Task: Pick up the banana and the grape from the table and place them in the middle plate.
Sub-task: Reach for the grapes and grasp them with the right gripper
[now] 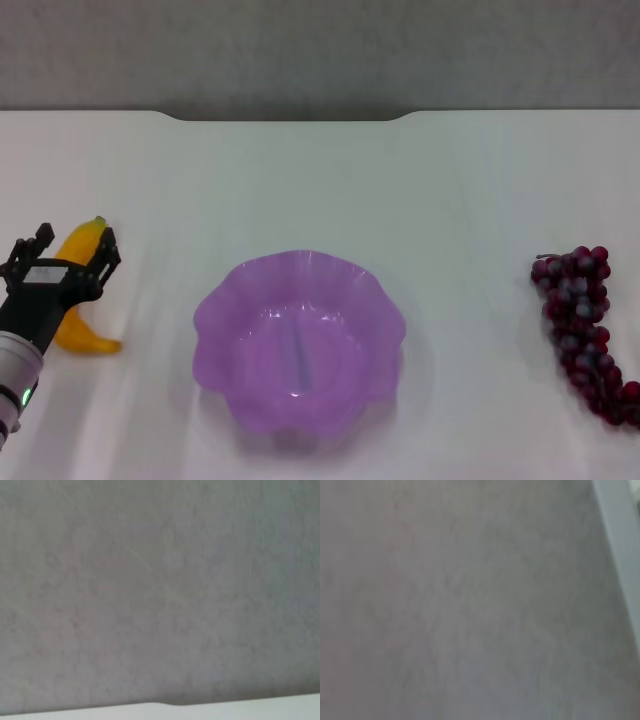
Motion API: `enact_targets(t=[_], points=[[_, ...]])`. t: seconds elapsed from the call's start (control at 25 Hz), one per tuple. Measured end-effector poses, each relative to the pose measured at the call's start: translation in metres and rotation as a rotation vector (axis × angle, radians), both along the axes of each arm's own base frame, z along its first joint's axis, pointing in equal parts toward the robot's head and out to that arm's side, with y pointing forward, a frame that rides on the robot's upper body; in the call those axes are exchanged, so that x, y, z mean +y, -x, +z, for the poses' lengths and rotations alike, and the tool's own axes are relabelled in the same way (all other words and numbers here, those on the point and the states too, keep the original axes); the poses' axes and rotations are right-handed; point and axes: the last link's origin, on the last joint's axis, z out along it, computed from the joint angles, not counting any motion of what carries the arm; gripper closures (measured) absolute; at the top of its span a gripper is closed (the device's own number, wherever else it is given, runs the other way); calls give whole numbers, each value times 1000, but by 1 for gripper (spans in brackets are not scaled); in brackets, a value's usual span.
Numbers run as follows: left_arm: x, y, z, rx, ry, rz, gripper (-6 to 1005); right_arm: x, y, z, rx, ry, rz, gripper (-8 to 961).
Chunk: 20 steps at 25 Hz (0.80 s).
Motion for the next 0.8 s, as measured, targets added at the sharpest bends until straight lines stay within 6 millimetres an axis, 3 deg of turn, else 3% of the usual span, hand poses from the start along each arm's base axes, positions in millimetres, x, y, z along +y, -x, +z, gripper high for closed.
enact_targets(t=[0.08,0.28,0.48,0.8], points=[[0,0,-1,10,5,0,258,2,-5,-10,-21,78,-35,353],[-1,2,0,16,6,3,163,13,-7,-34,-101,261,-84,152],[-1,1,-1,17,9,1,106,21,0,-50,-162,359,-71,63],[-1,1,-1,31,11,-4,106,19,-1,-65,-196,468,-93,69]])
